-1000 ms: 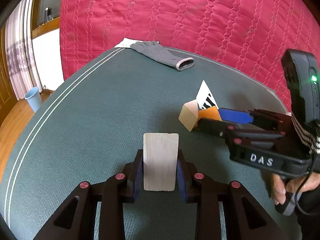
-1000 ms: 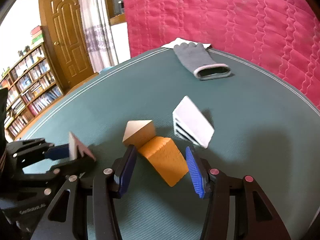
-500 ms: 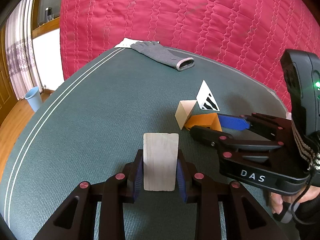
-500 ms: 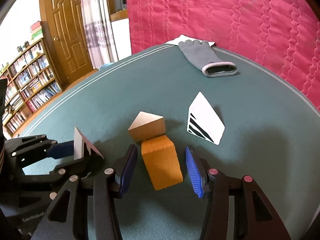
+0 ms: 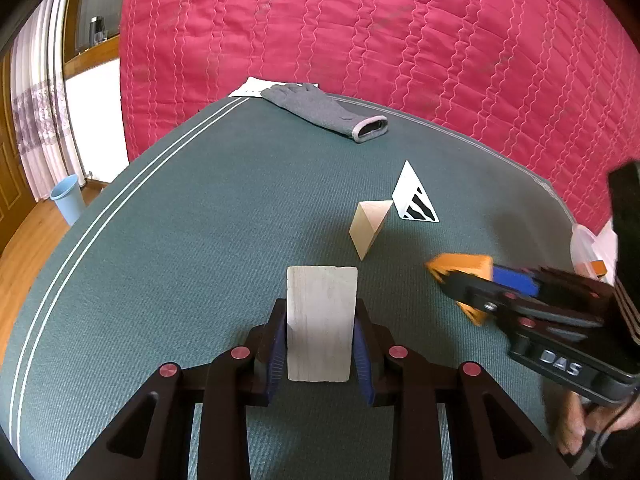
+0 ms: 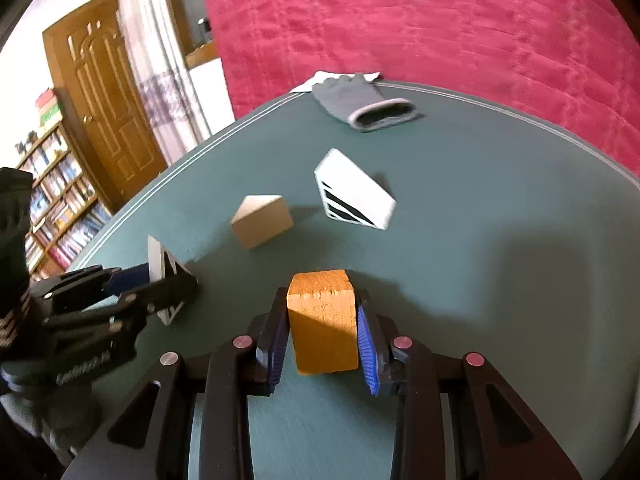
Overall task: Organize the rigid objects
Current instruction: 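Carry the orange block into the bowl and open the right tool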
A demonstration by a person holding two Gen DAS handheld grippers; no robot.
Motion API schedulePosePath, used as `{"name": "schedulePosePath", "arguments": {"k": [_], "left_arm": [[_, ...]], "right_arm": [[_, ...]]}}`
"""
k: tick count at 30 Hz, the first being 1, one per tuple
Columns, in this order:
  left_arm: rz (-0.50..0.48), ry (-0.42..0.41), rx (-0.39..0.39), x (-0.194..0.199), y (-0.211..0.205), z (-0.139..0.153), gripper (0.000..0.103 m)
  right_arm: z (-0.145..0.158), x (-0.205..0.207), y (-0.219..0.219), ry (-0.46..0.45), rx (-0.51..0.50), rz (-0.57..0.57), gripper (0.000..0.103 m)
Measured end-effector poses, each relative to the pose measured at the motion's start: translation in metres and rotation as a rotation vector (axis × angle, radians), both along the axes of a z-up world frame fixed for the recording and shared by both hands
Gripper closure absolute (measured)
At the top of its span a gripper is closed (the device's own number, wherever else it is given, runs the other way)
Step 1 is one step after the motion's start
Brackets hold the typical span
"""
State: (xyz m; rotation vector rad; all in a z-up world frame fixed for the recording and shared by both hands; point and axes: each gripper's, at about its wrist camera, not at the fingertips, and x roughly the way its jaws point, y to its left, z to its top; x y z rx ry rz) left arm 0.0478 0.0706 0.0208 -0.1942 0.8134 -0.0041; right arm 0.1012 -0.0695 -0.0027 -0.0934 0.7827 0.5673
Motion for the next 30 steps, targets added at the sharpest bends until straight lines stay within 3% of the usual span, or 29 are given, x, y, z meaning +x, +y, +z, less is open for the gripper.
{"name": "schedulePosePath", "arguments": {"k": [18,30], "left_arm": [[0.005,0.001,0.033,-0.001,-0.008,0.004,0.071],[-0.095,-0.02,0.051,-0.007,-0.05,0.016,0.071]], "right_arm": [[0.02,-0.045,-0.108,-0.051,0.13,-0.251,0.071],[0.039,-0.067,-0.19,-0.139,0.184,-0.473,0.071]]}}
